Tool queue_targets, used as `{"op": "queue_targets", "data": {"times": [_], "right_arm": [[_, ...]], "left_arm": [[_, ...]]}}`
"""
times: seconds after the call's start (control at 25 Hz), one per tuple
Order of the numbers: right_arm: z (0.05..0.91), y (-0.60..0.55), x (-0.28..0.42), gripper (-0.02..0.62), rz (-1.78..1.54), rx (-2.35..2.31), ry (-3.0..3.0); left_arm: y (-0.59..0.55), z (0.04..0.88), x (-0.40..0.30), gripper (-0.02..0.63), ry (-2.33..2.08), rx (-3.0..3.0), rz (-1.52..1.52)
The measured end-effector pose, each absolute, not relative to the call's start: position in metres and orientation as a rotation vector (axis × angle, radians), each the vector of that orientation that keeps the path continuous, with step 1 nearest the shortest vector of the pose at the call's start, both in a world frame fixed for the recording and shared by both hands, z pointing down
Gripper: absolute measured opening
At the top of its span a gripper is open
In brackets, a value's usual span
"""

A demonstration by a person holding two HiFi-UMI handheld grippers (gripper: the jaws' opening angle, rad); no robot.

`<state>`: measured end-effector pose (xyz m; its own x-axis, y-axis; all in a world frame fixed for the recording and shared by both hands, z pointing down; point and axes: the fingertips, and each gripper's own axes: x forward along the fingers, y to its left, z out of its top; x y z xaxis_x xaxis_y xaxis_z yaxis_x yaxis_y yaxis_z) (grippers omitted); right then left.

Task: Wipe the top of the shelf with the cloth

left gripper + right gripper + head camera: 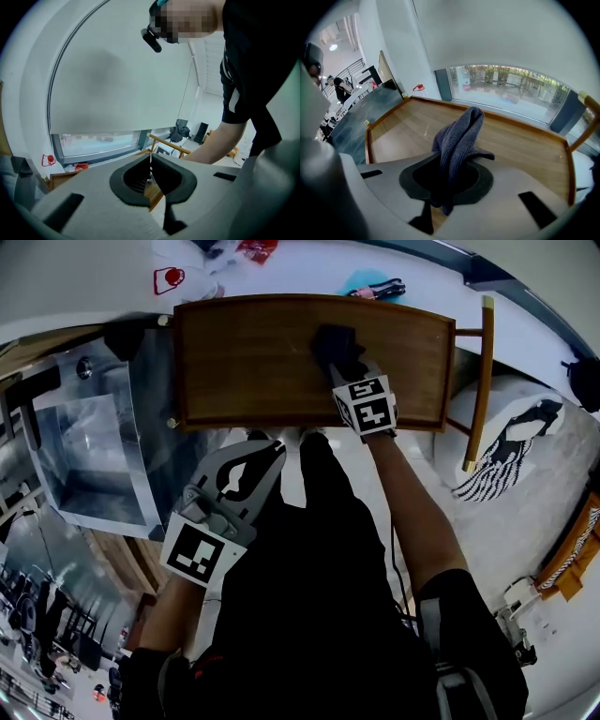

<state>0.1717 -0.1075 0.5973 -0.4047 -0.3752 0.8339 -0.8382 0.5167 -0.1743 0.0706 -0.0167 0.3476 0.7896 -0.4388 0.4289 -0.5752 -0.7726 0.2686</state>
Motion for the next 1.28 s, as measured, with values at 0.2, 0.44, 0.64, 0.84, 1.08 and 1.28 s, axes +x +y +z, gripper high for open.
{"op": "queue_targets", "data": {"times": [0.2,0.44,0.64,0.84,1.08,1.28], "right_arm": [[0.598,-0.109,0.203,0.055,0.787,1.032,-1.972],[0.599,-0.110,0.236,0.055,0.802,1.076,-1.954],[0.598,-0.110,0.263,0.055,0.813,1.111,-1.931],[0.598,-0.107,0.291,0.055,0.823,1.157,-1.903],[0.597,-0.106,0.319,0.055,0.834,1.205,-1.865],[0.596,-0.104,0.340,0.055,0.844,1.248,-1.839]], "left_arm": [[-0.023,0.347,0.093,0.028,-0.736,2.599,0.488],[-0.028,0.348,0.120,0.028,-0.685,2.620,0.502],[-0.031,0.347,0.140,0.028,-0.648,2.640,0.508],[-0.032,0.345,0.156,0.028,-0.624,2.653,0.509],[-0.031,0.345,0.170,0.028,-0.590,2.676,0.522],[-0.031,0.343,0.181,0.028,-0.567,2.692,0.513]]}}
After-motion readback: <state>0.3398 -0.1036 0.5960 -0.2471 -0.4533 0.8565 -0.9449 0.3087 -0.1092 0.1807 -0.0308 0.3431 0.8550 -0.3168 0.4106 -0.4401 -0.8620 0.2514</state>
